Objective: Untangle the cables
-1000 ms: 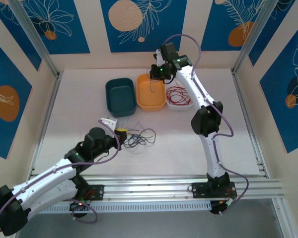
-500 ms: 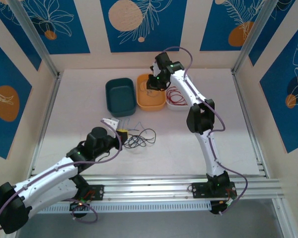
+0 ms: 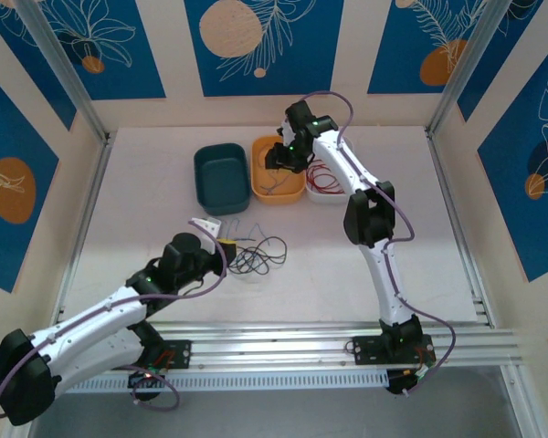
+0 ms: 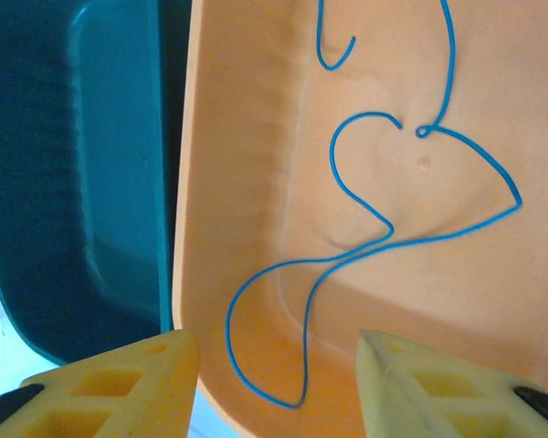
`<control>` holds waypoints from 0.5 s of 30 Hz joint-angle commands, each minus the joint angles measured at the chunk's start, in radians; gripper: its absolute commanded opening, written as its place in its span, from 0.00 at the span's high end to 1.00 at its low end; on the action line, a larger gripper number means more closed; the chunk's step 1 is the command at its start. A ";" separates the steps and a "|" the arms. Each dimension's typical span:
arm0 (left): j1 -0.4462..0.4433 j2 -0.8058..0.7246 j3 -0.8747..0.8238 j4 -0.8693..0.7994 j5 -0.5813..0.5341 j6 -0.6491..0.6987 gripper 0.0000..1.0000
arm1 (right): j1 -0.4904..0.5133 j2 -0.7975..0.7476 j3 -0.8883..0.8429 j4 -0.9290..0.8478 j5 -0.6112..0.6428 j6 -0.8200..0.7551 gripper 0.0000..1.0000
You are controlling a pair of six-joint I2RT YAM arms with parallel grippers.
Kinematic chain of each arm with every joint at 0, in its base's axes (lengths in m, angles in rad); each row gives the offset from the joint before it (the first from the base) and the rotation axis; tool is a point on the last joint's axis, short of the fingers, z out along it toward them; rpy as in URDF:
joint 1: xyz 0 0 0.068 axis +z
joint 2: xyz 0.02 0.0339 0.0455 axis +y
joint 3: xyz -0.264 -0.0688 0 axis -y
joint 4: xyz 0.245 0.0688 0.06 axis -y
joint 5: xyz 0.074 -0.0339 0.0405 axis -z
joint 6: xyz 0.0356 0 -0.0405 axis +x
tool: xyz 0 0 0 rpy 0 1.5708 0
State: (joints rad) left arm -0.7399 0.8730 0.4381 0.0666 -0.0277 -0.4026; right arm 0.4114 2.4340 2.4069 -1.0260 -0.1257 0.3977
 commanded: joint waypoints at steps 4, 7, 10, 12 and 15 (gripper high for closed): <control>0.009 0.040 0.012 0.037 -0.032 -0.064 0.92 | 0.024 -0.293 -0.287 0.127 0.029 0.007 0.45; 0.013 0.073 0.026 0.048 -0.029 -0.080 0.92 | 0.038 -0.440 -0.509 0.251 0.039 0.035 0.45; 0.018 0.109 0.041 0.071 -0.004 -0.086 0.92 | 0.043 -0.581 -0.737 0.394 0.018 0.080 0.45; 0.022 0.132 0.049 0.089 0.016 -0.084 0.92 | 0.043 -0.661 -0.865 0.464 -0.004 0.121 0.45; 0.024 0.163 0.059 0.106 0.038 -0.073 0.92 | 0.051 -0.747 -1.012 0.521 -0.042 0.211 0.47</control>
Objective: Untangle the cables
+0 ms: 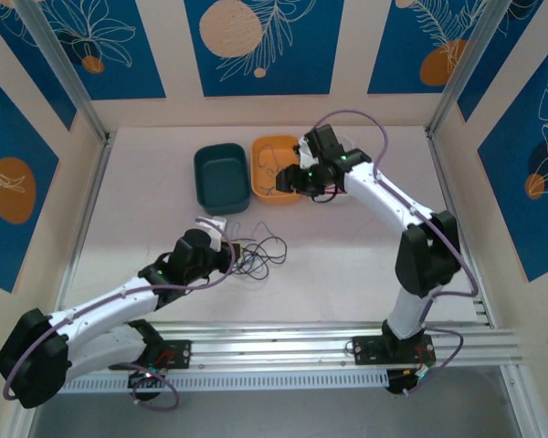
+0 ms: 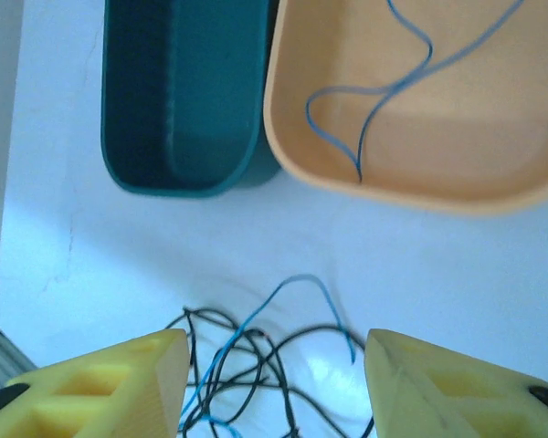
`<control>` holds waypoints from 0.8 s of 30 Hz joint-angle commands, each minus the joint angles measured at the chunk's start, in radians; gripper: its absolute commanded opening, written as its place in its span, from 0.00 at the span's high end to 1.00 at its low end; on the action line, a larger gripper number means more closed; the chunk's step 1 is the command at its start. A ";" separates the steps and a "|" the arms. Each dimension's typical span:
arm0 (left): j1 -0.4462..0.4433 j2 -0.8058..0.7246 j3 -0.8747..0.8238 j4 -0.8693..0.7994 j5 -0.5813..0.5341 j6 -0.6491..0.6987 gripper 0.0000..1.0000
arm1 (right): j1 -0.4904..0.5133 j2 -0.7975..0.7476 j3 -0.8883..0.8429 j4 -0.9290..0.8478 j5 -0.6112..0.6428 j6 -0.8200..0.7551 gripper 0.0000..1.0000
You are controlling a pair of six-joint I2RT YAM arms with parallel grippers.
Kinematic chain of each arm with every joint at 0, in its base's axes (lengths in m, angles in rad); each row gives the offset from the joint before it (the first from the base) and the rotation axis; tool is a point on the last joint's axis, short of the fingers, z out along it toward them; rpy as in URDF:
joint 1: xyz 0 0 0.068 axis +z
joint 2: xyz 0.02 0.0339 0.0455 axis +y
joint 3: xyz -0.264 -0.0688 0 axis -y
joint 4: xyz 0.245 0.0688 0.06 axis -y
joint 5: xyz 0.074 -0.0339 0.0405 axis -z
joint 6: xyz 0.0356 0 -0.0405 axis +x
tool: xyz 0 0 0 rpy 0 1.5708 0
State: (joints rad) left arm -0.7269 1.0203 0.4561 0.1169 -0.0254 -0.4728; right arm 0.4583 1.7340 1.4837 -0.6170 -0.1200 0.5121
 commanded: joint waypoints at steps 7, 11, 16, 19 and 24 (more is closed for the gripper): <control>0.013 0.080 0.053 0.109 0.070 0.007 0.92 | 0.114 -0.103 -0.224 0.116 -0.030 0.273 0.47; 0.015 0.105 0.048 0.141 0.088 0.002 0.92 | 0.158 -0.107 -0.247 0.132 -0.024 0.347 0.40; 0.015 0.125 0.045 0.156 0.101 0.008 0.92 | 0.183 -0.095 -0.297 0.209 -0.064 0.438 0.30; 0.014 0.126 0.037 0.163 0.101 0.007 0.92 | 0.186 -0.070 -0.317 0.274 -0.107 0.481 0.26; 0.015 0.117 0.013 0.184 0.101 -0.004 0.92 | 0.186 -0.019 -0.327 0.377 -0.187 0.535 0.25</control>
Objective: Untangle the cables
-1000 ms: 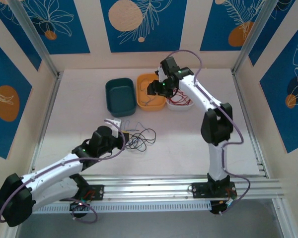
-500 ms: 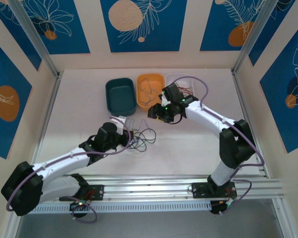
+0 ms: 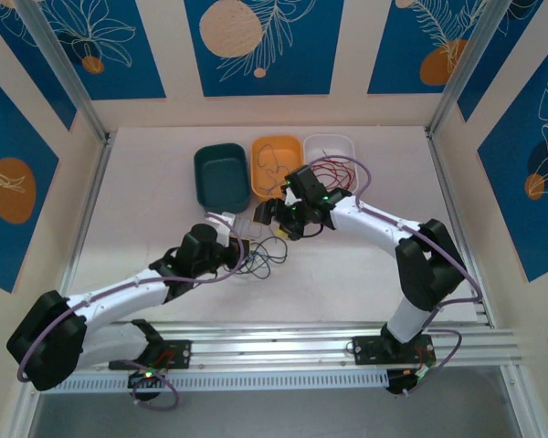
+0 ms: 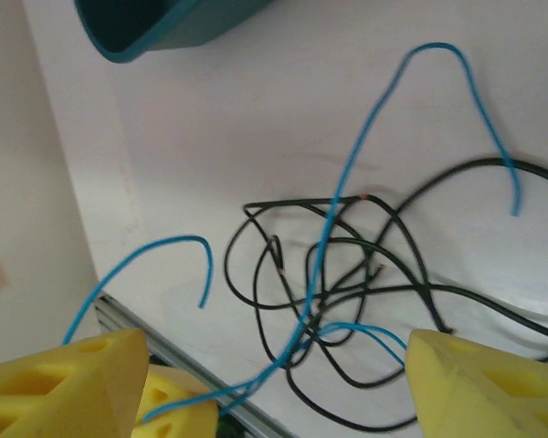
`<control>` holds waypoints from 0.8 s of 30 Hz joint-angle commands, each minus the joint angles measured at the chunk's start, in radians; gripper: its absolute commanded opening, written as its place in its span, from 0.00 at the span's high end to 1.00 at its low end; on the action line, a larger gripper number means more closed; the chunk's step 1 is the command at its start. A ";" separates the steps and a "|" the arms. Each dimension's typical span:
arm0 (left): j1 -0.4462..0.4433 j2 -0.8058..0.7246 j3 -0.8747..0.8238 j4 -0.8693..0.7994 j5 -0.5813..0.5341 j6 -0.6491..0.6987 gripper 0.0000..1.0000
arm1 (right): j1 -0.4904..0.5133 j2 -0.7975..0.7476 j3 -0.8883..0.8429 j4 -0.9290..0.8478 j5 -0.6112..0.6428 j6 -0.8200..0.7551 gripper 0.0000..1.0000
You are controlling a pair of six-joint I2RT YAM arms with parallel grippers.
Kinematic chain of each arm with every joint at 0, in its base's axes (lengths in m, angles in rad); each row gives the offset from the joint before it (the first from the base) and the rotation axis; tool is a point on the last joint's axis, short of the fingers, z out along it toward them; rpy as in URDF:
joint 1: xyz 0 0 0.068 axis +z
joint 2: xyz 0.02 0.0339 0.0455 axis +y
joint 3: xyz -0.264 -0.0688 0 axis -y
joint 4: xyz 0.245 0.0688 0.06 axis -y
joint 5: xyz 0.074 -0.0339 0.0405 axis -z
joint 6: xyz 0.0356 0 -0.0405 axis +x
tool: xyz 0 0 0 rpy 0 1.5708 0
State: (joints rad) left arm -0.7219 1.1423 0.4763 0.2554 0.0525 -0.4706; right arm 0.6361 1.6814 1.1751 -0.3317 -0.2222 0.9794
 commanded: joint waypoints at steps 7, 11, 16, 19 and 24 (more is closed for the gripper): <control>0.008 -0.011 -0.030 0.070 0.028 -0.016 0.92 | 0.007 0.112 -0.014 0.214 -0.180 0.131 0.29; 0.009 -0.013 -0.031 0.070 0.029 -0.016 0.92 | 0.011 0.143 -0.009 0.252 -0.201 0.155 0.35; 0.010 -0.016 -0.031 0.064 0.023 -0.014 0.92 | 0.005 0.142 -0.014 0.251 -0.204 0.158 0.52; 0.010 -0.021 -0.035 0.060 0.011 -0.016 0.92 | -0.002 0.112 -0.033 0.233 -0.177 0.151 0.57; 0.009 -0.024 -0.039 0.063 -0.003 -0.019 0.91 | -0.008 0.065 -0.058 0.206 -0.152 0.134 0.62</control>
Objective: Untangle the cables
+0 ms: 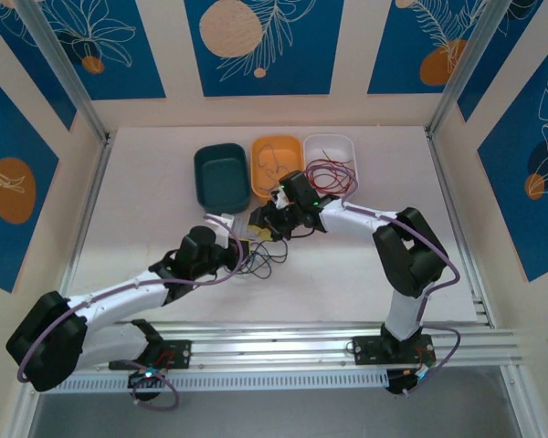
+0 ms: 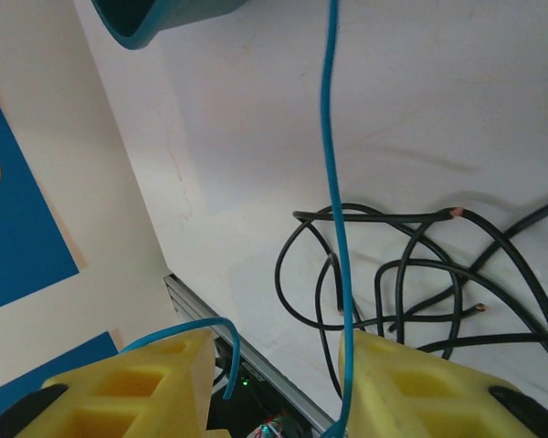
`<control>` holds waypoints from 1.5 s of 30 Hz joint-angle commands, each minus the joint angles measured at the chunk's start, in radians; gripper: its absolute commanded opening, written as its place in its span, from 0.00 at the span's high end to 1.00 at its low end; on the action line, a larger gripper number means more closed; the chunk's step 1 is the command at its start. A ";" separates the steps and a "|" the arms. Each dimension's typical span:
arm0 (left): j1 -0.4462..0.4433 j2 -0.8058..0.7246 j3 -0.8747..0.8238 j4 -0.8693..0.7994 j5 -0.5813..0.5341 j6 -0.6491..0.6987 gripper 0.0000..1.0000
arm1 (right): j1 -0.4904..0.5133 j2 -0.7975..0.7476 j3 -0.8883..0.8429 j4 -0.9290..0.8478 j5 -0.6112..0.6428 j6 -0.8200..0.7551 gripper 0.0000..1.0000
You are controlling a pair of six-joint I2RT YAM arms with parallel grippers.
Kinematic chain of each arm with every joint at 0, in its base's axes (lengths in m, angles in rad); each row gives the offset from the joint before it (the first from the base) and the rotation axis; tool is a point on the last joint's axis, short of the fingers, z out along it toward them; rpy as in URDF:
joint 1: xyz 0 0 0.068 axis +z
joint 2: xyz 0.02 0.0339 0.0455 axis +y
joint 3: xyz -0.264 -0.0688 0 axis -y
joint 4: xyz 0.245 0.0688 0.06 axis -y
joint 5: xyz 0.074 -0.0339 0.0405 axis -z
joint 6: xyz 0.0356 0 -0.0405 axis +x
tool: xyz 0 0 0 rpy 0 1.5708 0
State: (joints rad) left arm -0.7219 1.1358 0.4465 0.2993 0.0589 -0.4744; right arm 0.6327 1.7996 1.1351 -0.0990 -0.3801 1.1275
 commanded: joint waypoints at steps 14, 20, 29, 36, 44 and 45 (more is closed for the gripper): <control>0.010 -0.018 -0.011 -0.017 -0.054 -0.041 0.67 | -0.025 -0.177 -0.045 -0.096 0.072 -0.057 1.00; 0.021 -0.071 -0.040 -0.044 -0.122 -0.070 0.42 | -0.040 -0.301 0.028 -0.299 0.193 -0.176 1.00; 0.061 -0.071 -0.041 -0.108 -0.156 -0.108 0.18 | -0.024 -0.427 0.235 -0.550 0.362 -0.359 1.00; 0.067 0.001 -0.037 -0.036 -0.076 -0.109 0.09 | -0.006 -0.445 0.374 -0.626 0.378 -0.444 1.00; 0.066 0.142 -0.026 0.075 0.046 -0.089 0.05 | 0.012 -0.412 0.544 -0.675 0.397 -0.532 1.00; 0.065 0.156 -0.025 0.086 0.050 -0.091 0.05 | 0.013 -0.405 0.561 -0.678 0.396 -0.538 1.00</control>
State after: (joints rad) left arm -0.6647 1.2648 0.4103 0.3103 0.0494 -0.5739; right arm 0.6380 1.3785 1.6402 -0.7444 0.0010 0.6445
